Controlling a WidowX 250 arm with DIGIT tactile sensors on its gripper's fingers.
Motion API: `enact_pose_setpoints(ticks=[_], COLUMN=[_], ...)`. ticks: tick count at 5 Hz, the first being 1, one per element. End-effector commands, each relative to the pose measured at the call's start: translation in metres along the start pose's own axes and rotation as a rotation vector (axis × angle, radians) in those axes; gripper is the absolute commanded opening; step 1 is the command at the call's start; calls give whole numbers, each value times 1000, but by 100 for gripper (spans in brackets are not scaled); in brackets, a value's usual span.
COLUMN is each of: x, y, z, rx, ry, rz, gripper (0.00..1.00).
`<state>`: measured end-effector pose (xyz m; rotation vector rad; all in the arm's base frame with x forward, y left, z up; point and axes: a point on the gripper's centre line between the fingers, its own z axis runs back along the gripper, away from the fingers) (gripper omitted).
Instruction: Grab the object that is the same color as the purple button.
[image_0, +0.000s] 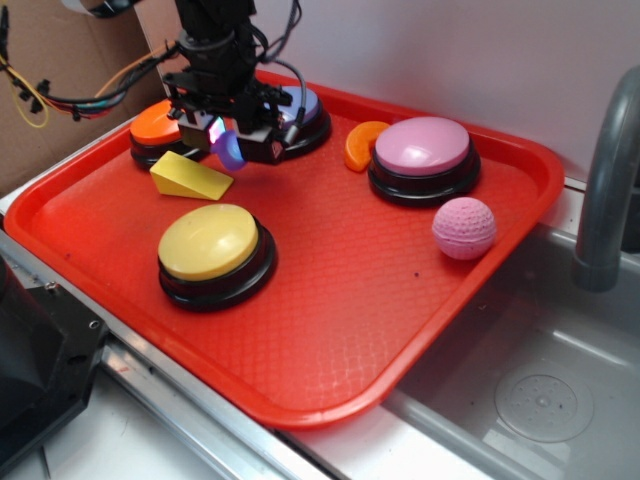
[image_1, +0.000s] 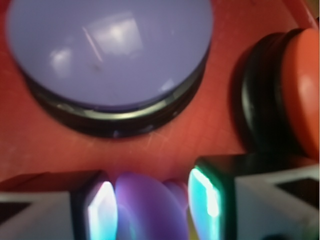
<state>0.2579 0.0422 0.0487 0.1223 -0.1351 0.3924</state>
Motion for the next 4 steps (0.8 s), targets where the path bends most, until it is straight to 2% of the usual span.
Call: enact_pose_setpoints(ticks=[1, 2, 3, 4], x=[-7, -24, -31, -28], y=[-25, -32, -27, -18], z=[83, 114, 134, 129], rx=[-91, -149, -152, -168], ry=[-47, -15, 55, 98], rz=[-149, -154, -169, -148], gripper=[0, 0, 2, 0])
